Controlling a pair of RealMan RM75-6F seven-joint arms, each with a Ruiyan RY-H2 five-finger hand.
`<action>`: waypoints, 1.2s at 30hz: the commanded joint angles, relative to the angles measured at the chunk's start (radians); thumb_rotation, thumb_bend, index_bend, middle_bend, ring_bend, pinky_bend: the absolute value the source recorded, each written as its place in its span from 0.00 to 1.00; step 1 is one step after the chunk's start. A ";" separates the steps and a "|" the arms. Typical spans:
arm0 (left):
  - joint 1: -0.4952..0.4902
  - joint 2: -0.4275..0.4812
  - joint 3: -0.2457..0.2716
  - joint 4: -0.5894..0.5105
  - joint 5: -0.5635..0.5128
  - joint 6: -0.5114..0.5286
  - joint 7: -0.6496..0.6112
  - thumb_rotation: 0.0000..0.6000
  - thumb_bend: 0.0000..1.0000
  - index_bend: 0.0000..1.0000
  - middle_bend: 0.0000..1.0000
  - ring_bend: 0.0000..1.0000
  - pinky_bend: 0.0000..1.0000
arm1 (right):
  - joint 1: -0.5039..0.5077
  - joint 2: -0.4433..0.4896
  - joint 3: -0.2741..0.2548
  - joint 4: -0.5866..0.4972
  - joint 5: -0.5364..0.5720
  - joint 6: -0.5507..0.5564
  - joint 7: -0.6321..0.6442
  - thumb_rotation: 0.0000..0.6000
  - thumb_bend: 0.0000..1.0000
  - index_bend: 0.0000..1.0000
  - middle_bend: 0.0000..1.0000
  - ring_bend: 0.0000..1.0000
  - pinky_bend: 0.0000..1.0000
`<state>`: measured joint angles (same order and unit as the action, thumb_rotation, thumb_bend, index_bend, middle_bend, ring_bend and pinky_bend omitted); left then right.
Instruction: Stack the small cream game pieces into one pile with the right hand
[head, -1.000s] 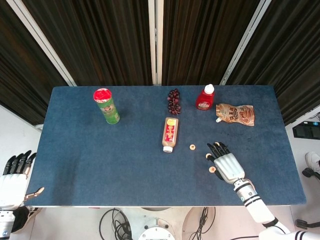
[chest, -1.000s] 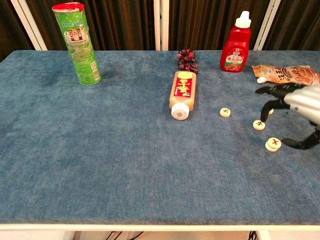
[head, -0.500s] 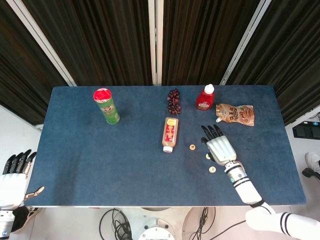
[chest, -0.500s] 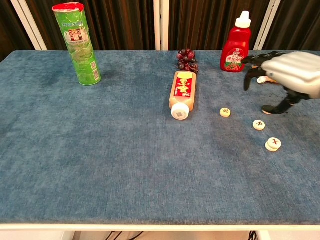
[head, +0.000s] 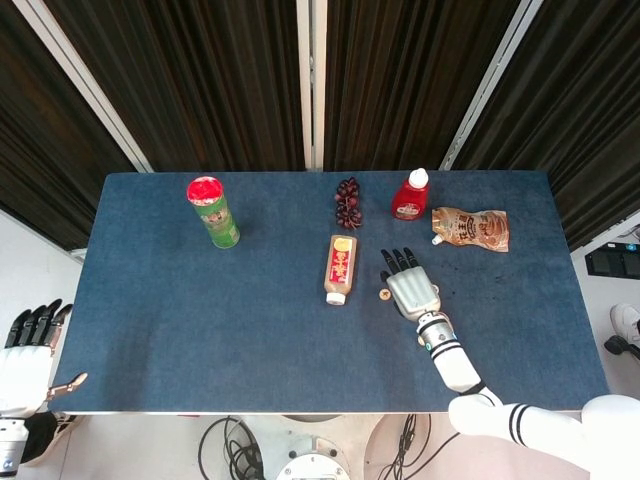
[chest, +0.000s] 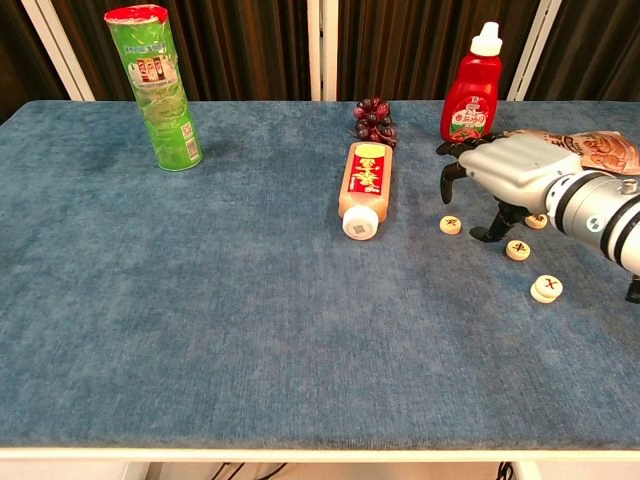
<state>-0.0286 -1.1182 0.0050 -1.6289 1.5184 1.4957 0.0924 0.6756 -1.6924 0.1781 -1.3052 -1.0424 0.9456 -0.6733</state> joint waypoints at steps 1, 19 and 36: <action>-0.002 -0.001 0.001 0.006 0.000 -0.005 -0.007 1.00 0.09 0.00 0.00 0.00 0.00 | 0.007 -0.008 -0.002 0.009 0.007 -0.005 0.003 1.00 0.25 0.36 0.00 0.00 0.00; -0.016 0.005 0.004 0.016 0.006 -0.024 -0.015 1.00 0.09 0.00 0.00 0.00 0.00 | 0.037 -0.038 -0.015 0.056 0.027 -0.008 0.010 1.00 0.27 0.45 0.02 0.00 0.00; -0.014 0.009 0.006 0.017 0.003 -0.020 -0.022 1.00 0.09 0.00 0.00 0.00 0.00 | 0.044 -0.035 -0.025 0.059 0.002 0.015 0.041 1.00 0.28 0.52 0.03 0.00 0.00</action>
<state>-0.0424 -1.1097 0.0111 -1.6123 1.5217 1.4754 0.0701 0.7219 -1.7327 0.1541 -1.2409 -1.0327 0.9534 -0.6392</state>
